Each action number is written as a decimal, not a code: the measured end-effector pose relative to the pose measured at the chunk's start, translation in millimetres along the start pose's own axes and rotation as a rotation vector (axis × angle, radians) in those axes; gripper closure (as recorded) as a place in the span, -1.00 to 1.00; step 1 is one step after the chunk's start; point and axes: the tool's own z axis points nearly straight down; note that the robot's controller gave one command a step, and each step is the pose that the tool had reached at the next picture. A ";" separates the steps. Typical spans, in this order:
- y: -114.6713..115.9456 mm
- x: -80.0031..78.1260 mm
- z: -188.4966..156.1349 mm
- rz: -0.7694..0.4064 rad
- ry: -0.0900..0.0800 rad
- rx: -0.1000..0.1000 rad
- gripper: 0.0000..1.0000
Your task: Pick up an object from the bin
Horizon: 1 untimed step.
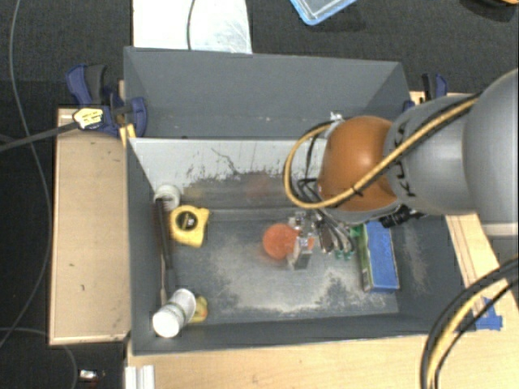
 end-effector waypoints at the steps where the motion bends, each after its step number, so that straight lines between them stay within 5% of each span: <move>1: -17.1 10.8 -55.9 0.007 0.003 0.000 1.00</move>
Offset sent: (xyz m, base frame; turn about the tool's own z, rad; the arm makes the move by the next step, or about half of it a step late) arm -0.0075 -0.0048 0.1711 -0.0035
